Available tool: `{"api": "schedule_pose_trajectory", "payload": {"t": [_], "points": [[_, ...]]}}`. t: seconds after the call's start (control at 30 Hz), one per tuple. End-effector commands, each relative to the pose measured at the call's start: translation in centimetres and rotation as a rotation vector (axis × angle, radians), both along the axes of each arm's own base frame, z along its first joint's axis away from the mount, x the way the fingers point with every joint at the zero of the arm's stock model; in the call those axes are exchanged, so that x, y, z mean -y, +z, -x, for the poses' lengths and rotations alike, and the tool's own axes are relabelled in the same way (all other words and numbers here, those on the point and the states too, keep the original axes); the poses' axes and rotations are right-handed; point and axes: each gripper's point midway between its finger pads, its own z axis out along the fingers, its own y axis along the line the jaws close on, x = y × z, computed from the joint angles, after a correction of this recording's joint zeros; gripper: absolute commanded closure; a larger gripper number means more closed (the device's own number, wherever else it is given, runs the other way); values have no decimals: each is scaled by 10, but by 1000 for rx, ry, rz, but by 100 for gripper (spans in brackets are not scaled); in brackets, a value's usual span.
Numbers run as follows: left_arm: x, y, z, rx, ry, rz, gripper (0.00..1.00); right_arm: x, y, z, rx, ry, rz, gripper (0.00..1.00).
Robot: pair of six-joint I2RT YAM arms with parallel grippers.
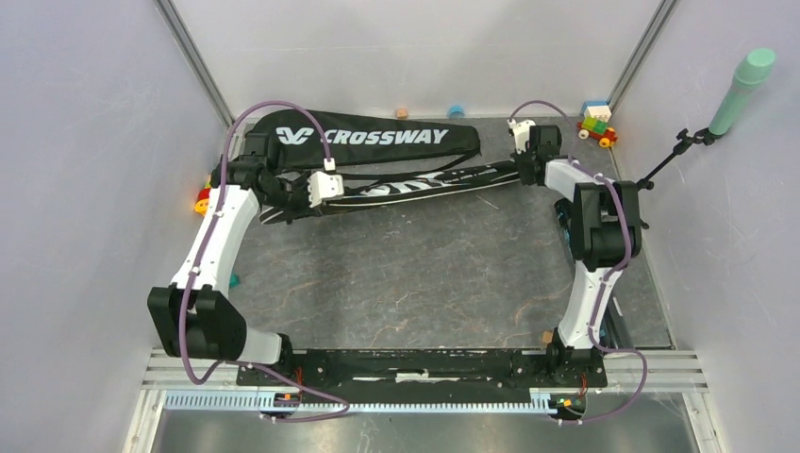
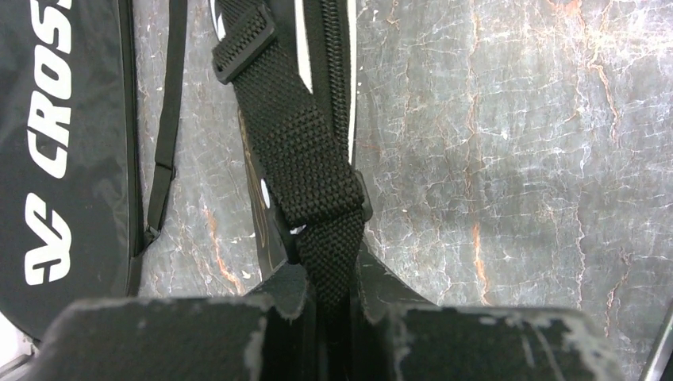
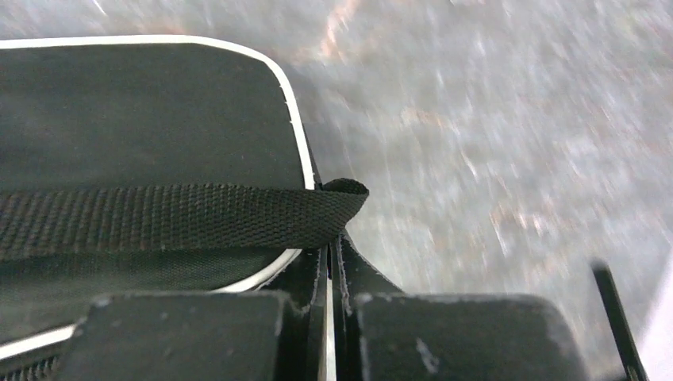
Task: Pack up the badminton gear
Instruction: Zip the racket bag at the center of the board, then place the racket bag at the center of the board.
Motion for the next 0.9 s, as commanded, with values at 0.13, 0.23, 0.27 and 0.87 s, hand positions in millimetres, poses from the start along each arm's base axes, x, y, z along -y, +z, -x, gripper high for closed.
{"api": "schedule_pose_trajectory", "payload": {"t": [0.13, 0.23, 0.27, 0.87], "points": [[3, 16, 42, -128, -173, 55, 98, 36, -33, -56, -33, 67, -129, 100], [5, 18, 42, -125, -188, 68, 98, 42, -19, -72, 39, 41, -105, 100], [6, 18, 44, -126, -199, 72, 98, 41, -10, -78, 85, 34, -114, 97], [23, 31, 72, 68, -267, 148, 0, -51, 170, 16, 501, 409, -361, 3]]}}
